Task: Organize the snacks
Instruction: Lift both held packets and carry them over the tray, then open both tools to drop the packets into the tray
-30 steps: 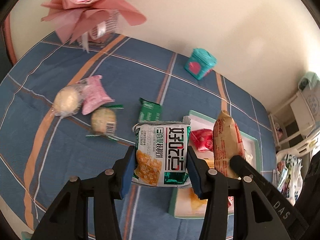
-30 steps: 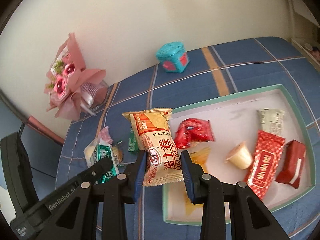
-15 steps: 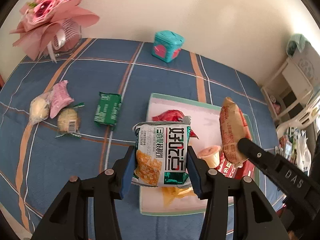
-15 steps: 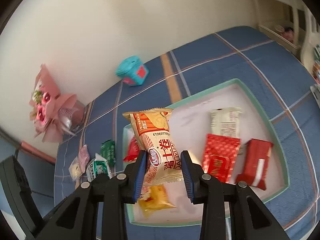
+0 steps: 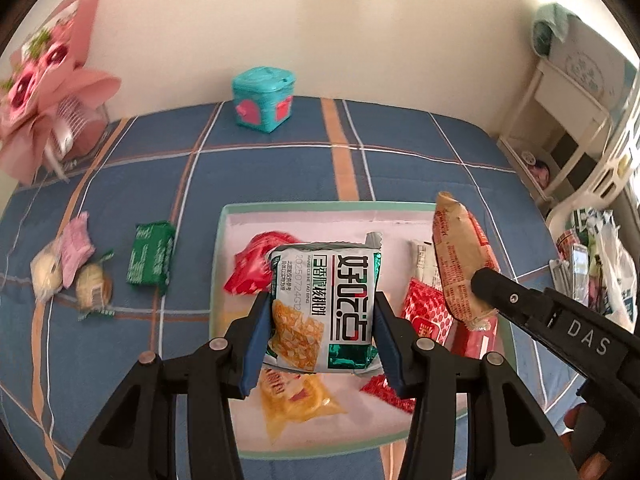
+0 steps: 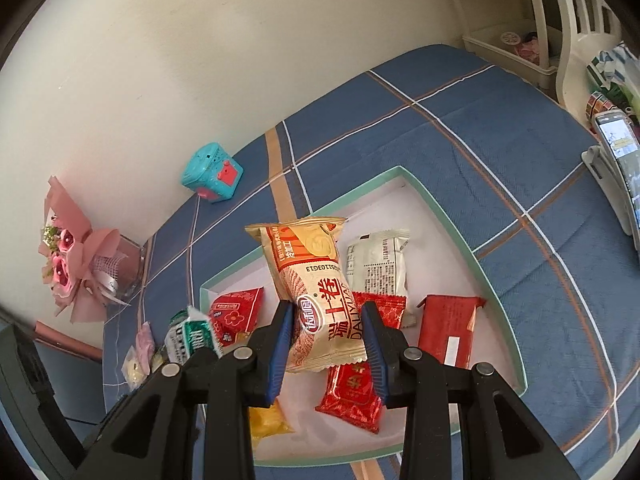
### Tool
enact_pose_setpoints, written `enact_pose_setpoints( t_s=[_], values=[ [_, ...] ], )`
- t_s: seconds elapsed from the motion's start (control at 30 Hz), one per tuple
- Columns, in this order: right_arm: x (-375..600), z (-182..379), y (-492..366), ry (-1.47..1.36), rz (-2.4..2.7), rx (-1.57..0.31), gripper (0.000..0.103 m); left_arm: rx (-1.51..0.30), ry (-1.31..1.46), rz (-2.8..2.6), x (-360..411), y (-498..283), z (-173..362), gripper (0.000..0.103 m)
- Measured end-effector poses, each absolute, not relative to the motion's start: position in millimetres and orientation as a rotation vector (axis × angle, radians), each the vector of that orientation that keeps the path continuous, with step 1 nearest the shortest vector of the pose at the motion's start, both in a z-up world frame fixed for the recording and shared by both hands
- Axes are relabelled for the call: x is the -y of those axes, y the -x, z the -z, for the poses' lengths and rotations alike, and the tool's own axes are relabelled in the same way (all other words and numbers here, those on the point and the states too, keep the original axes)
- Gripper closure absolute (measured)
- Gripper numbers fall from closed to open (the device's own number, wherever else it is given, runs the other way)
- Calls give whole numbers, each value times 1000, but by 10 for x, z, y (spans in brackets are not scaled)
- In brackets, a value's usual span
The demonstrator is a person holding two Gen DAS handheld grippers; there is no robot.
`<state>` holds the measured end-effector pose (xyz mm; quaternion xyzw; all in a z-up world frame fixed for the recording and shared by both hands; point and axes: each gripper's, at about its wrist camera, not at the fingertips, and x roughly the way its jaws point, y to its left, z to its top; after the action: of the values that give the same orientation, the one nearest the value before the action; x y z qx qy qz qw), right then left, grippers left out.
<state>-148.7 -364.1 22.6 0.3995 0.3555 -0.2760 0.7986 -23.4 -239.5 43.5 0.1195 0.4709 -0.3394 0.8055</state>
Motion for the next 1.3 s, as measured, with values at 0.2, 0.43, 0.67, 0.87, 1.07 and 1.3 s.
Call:
enact_pose_setpoints(
  t_s=[0.2, 0.43, 0.67, 0.87, 1.07, 1.3],
  values=[
    [3707, -144, 1405, -848, 587, -763, 66, -994, -291, 731, 2527, 210, -350, 52],
    [3750, 16, 1319, -856, 584, -784, 66, -982, -318, 709, 2559, 145, -256, 53],
    [3735, 69, 1239, -840, 578, -810, 66, -978, -336, 705, 2576, 118, -202, 52],
    [3740, 115, 1162, -826, 565, -844, 65, -984, -350, 704, 2606, 127, -150, 52],
    [3736, 146, 1130, -812, 574, -871, 64, -1001, -357, 711, 2630, 112, -93, 52],
    [3694, 99, 1112, -778, 585, -894, 64, -1024, -352, 724, 2610, 116, -83, 49]
  ],
)
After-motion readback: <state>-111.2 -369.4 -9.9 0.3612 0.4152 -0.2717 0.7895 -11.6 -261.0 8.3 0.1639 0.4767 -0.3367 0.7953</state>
